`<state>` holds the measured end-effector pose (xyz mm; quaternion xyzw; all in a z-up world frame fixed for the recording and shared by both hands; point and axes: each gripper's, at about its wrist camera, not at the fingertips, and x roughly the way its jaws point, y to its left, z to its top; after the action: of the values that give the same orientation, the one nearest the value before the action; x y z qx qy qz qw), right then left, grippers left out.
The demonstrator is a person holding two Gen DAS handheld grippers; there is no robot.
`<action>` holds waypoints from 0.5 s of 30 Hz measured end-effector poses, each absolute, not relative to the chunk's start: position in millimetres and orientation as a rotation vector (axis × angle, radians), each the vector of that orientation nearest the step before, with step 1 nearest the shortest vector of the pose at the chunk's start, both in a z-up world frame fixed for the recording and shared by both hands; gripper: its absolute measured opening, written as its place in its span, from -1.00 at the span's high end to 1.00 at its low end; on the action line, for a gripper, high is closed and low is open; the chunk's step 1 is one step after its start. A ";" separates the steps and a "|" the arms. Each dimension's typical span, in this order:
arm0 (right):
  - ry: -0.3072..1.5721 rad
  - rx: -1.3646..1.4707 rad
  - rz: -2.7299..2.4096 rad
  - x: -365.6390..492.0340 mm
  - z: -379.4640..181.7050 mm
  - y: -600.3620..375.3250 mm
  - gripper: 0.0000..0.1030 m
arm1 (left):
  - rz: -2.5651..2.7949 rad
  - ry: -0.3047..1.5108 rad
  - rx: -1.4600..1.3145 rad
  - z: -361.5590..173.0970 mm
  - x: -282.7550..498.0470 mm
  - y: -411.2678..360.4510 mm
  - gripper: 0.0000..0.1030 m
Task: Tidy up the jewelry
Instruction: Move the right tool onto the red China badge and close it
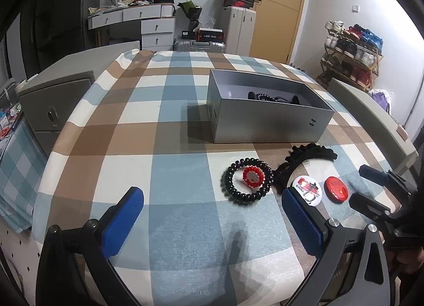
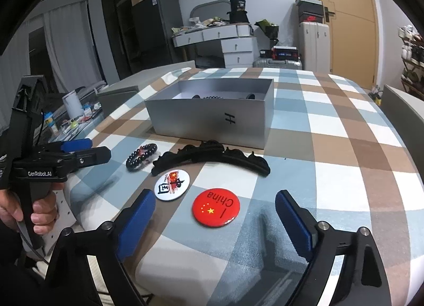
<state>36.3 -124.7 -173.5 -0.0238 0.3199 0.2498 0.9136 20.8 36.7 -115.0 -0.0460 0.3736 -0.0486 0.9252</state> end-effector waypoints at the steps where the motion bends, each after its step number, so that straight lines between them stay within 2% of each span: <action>1: 0.659 -0.060 0.506 36.0 -173.8 -123.5 -0.79 | -0.100 0.768 -0.093 -115.4 20.1 36.2 -0.97; 6: 0.654 -0.110 0.502 34.2 -175.5 -115.1 -0.70 | -0.102 0.782 -0.087 -119.1 20.3 36.0 -0.97; 8: 0.663 -0.122 0.503 35.3 -177.7 -112.9 -0.52 | -0.100 0.782 -0.088 -119.2 19.5 36.6 -0.97; 15: 0.684 -0.166 0.482 39.7 -183.5 -108.7 -0.25 | -0.108 0.779 -0.083 -117.3 15.7 34.0 -0.97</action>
<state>39.7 -108.7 -183.5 -0.0805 0.3318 0.2337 0.9104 15.7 34.0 -117.3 -0.0404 0.3794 -0.0525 0.9229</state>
